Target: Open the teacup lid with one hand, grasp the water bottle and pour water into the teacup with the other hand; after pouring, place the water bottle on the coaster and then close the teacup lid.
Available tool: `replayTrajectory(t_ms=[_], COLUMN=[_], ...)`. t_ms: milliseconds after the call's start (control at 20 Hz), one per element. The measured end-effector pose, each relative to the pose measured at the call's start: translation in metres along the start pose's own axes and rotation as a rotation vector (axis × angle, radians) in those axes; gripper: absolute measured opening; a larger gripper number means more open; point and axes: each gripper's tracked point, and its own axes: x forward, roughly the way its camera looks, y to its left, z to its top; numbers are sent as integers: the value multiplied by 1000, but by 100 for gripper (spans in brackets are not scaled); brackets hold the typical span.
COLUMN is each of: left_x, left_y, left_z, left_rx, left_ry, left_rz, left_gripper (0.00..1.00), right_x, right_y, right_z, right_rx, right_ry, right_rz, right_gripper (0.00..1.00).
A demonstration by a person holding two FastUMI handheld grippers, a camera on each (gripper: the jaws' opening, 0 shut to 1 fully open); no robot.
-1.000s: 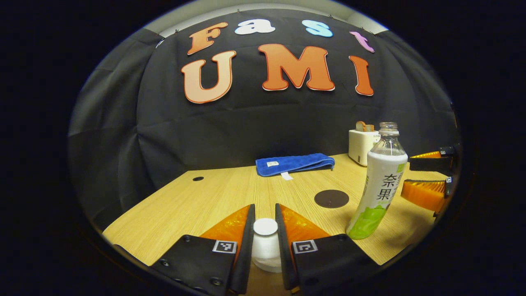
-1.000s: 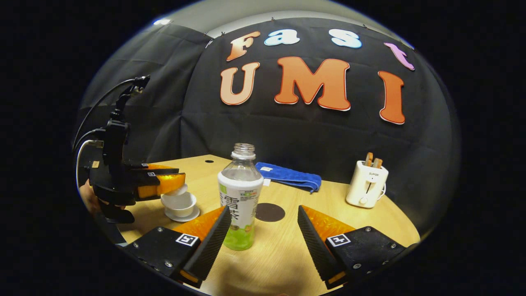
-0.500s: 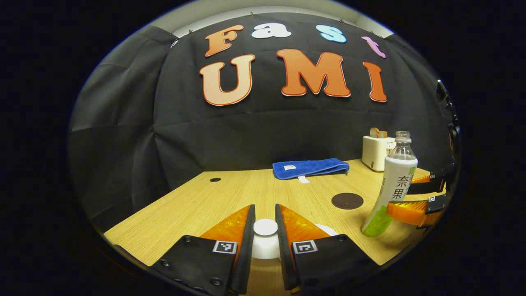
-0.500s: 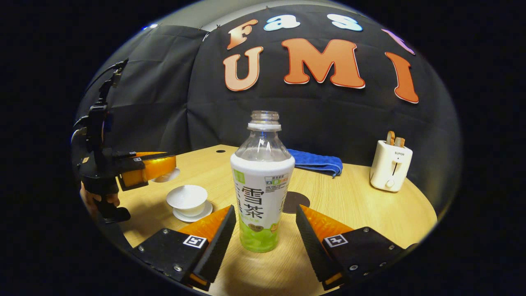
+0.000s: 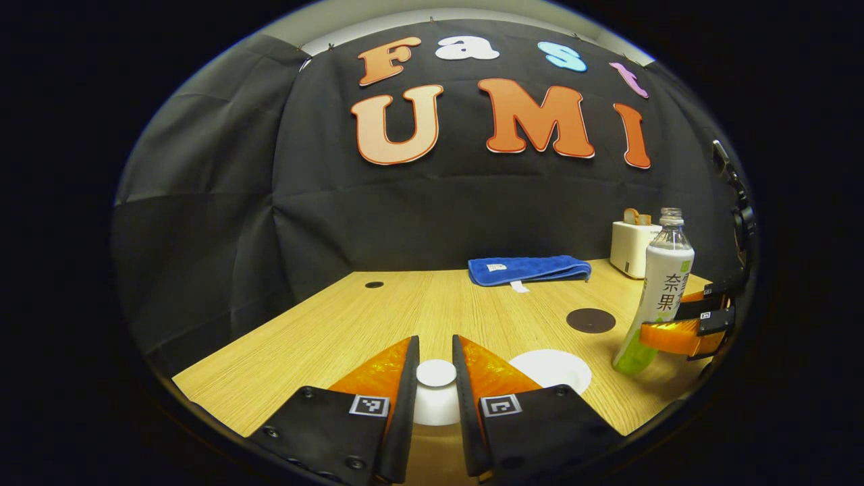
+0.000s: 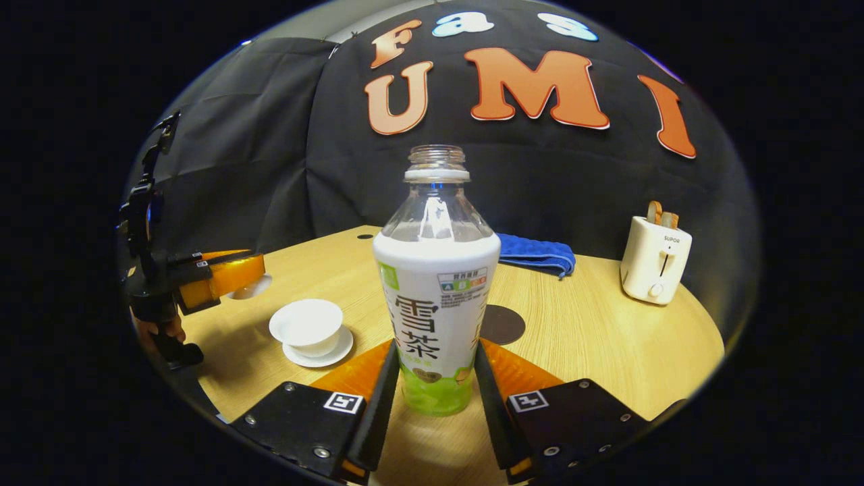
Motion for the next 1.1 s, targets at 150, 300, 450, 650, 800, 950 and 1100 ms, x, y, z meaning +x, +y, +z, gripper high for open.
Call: replayTrajectory(t_ms=[150,300,450,650,800,950,1100], left_x=[-1,-4,-8,-10,-11,-14,-15], left_y=[11,24,37,45,51,53,52], left_z=[0,0,1,-2,-1,2,-3], left_rx=[-8,-1,-9,-43,-37,-43,-51], left_ry=[-2,-8,-20,-14,-22,-33,-21], left_rz=[11,31,51,72,83,81,76], left_gripper=[35,35,35,35,35,35,32], right_x=[-1,1,5,7,7,10,13], right_y=[-2,-11,-25,-29,-28,-28,-27], right_z=[9,9,13,19,21,25,28], right_rx=[-111,-218,-373,-578,-694,-844,-955], right_ry=[0,32,63,82,89,97,93], right_rz=[-33,-85,-163,-223,-250,-288,-302], right_gripper=[64,61,62,61,61,61,60])
